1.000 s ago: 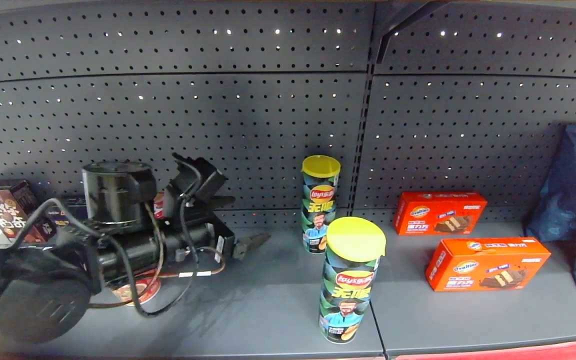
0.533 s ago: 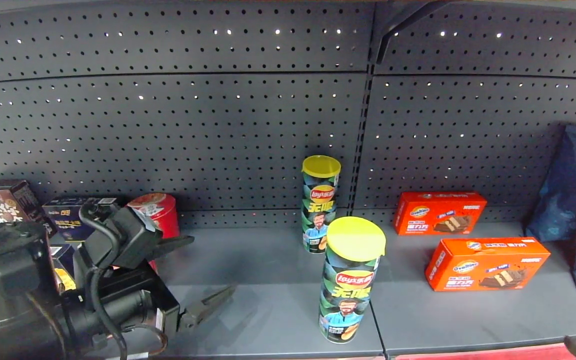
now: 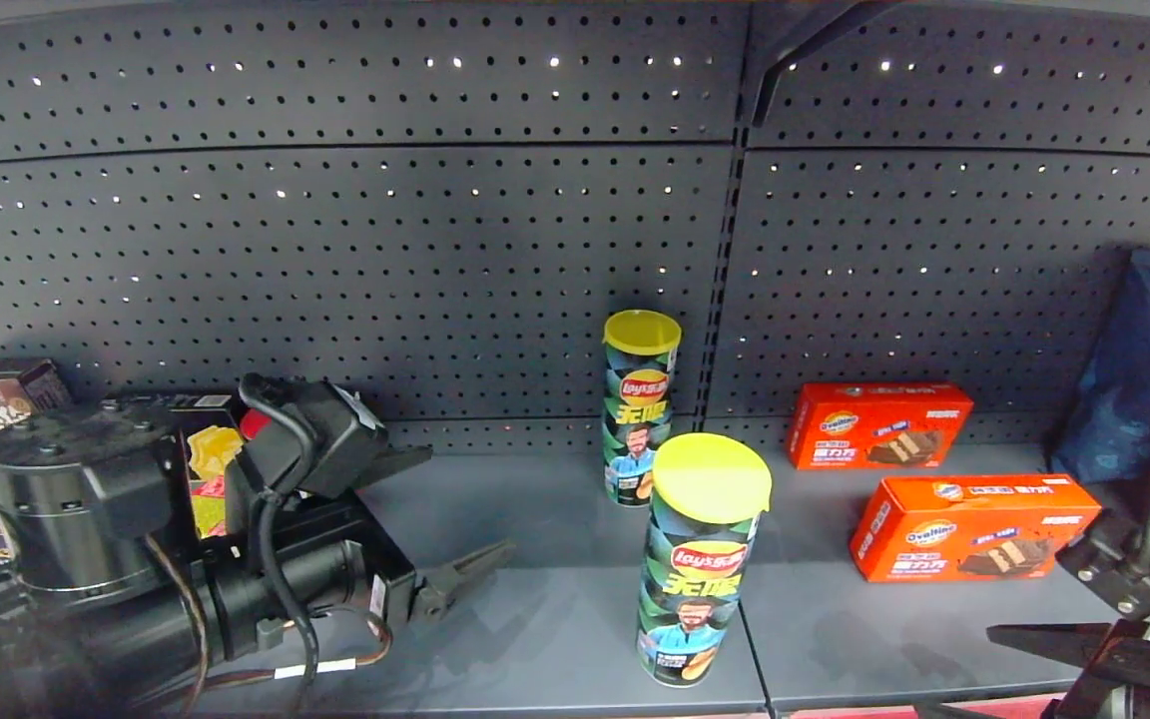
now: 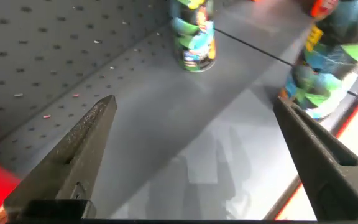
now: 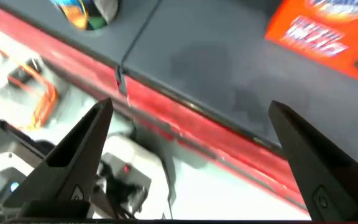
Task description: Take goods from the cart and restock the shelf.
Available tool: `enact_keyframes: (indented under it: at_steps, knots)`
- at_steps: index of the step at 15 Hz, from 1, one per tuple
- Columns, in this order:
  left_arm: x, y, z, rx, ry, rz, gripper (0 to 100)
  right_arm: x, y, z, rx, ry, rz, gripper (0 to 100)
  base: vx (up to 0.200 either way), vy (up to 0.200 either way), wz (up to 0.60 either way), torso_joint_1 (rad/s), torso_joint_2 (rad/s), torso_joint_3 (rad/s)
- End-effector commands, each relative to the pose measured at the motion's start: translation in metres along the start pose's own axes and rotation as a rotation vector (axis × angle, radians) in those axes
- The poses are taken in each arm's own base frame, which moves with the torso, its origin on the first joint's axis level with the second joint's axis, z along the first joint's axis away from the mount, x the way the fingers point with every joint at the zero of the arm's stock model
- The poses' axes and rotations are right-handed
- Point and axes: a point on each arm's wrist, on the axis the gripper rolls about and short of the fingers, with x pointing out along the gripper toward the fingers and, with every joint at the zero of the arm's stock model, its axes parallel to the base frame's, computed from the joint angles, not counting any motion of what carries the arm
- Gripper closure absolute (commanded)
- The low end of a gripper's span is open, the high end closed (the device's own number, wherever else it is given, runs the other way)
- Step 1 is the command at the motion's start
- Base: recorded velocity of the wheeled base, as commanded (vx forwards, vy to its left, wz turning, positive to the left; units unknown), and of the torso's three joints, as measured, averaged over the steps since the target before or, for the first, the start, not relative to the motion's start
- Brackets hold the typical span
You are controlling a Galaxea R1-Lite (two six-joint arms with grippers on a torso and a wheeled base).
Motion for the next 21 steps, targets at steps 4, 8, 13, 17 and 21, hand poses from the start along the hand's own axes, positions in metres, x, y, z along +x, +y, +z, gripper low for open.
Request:
enact_keyframes:
  at_steps: [4, 8, 13, 17, 21]
  knots:
    - [0.007, -0.002, -0.012, -0.01, 0.055, -0.018, 0, 0.024, 0.001, 0.042, -0.013, -0.015, -0.021, 0, 0.0, 0.0, 0.0, 0.0, 0.0, 0.0]
    - [0.005, -0.004, -0.02, -0.016, 0.09, -0.012, 0, 0.05, 0.018, 0.067, -0.063, -0.006, -0.047, 0, 0.0, 0.0, 0.0, 0.0, 0.0, 0.0]
    - [0.014, -0.005, -0.025, -0.017, 0.115, -0.025, 0, 0.078, 0.03, 0.078, -0.092, 0.031, -0.025, 0, 0.0, 0.0, 0.0, 0.0, 0.0, 0.0]
    - [0.026, -0.003, -0.025, -0.017, 0.123, -0.026, 0, 0.092, 0.038, 0.08, -0.108, 0.054, -0.009, 0, 0.0, 0.0, 0.0, 0.0, 0.0, 0.0]
    - [0.034, -0.002, -0.025, -0.018, 0.127, -0.028, 0, 0.097, 0.041, 0.079, -0.117, 0.07, 0.002, 0, 0.0, 0.0, 0.0, 0.0, 0.0, 0.0]
